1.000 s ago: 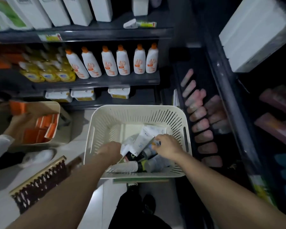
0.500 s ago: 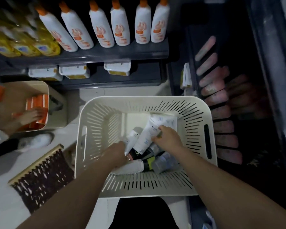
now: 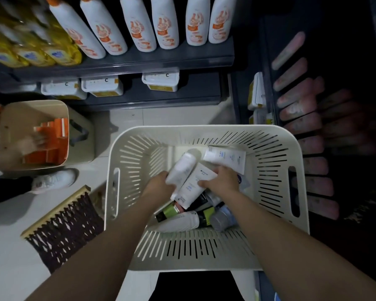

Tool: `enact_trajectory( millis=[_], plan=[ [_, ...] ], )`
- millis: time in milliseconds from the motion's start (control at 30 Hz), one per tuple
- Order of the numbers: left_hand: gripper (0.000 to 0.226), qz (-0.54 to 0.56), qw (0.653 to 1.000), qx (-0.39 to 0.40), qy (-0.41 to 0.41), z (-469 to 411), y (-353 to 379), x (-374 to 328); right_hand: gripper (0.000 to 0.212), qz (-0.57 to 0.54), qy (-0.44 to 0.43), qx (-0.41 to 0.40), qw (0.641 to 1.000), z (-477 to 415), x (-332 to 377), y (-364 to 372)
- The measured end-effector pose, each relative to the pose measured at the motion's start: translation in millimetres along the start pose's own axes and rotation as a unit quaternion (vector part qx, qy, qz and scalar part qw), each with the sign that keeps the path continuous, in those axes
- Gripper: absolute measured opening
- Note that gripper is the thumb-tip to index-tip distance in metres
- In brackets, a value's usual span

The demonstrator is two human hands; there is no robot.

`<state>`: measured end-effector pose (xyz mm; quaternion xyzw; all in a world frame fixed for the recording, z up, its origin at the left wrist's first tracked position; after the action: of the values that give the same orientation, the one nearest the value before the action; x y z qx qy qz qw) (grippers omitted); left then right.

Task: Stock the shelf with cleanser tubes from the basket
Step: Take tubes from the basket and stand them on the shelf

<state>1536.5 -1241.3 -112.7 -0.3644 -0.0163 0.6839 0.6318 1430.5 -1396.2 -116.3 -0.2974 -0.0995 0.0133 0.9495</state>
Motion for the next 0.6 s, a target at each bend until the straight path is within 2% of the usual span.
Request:
enact_trajectory(
  millis=[67,133,200,300,467,600],
  plan=[
    [0.015,0.128,0.991,-0.042,-0.022,-0.4,-7.2,-7.7,0.04,-0.104,0.028,0.035,0.994,1.0,-0.6,-2.9],
    [0.018,0.237,0.968,-0.073,-0.039,1.0,-13.0,-14.9,0.027,-0.206,0.067,0.049,0.975,1.1,-1.4,-4.9],
    [0.024,0.299,0.948,-0.096,-0.052,1.1,-16.4,-17.5,0.015,-0.265,0.076,0.036,0.961,2.4,-0.9,-7.7],
    [0.027,0.309,0.944,-0.106,-0.041,2.4,-21.6,-19.3,0.019,-0.284,0.049,0.001,0.958,10.2,-1.1,-18.1],
    [0.024,0.257,0.958,-0.121,0.045,17.7,-31.2,-33.2,0.02,-0.315,0.008,-0.052,0.948,33.6,-8.1,-38.0],
    [0.02,0.247,0.952,-0.155,0.088,38.7,-36.1,-44.4,0.024,-0.372,-0.015,-0.079,0.925,59.8,-13.5,-55.9]
  ],
)
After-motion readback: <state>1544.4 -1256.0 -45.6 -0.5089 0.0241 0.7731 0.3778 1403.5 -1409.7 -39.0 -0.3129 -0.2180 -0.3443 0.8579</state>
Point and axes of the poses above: each hand's wrist, its own z-axis away from the middle knuckle, its own y-axis out of the palm, x = y × z, the point moved 1 cm from there along -z, towards the middle knuckle, and after that the axes turned 9 degrees about y, right-handed, at the moved point
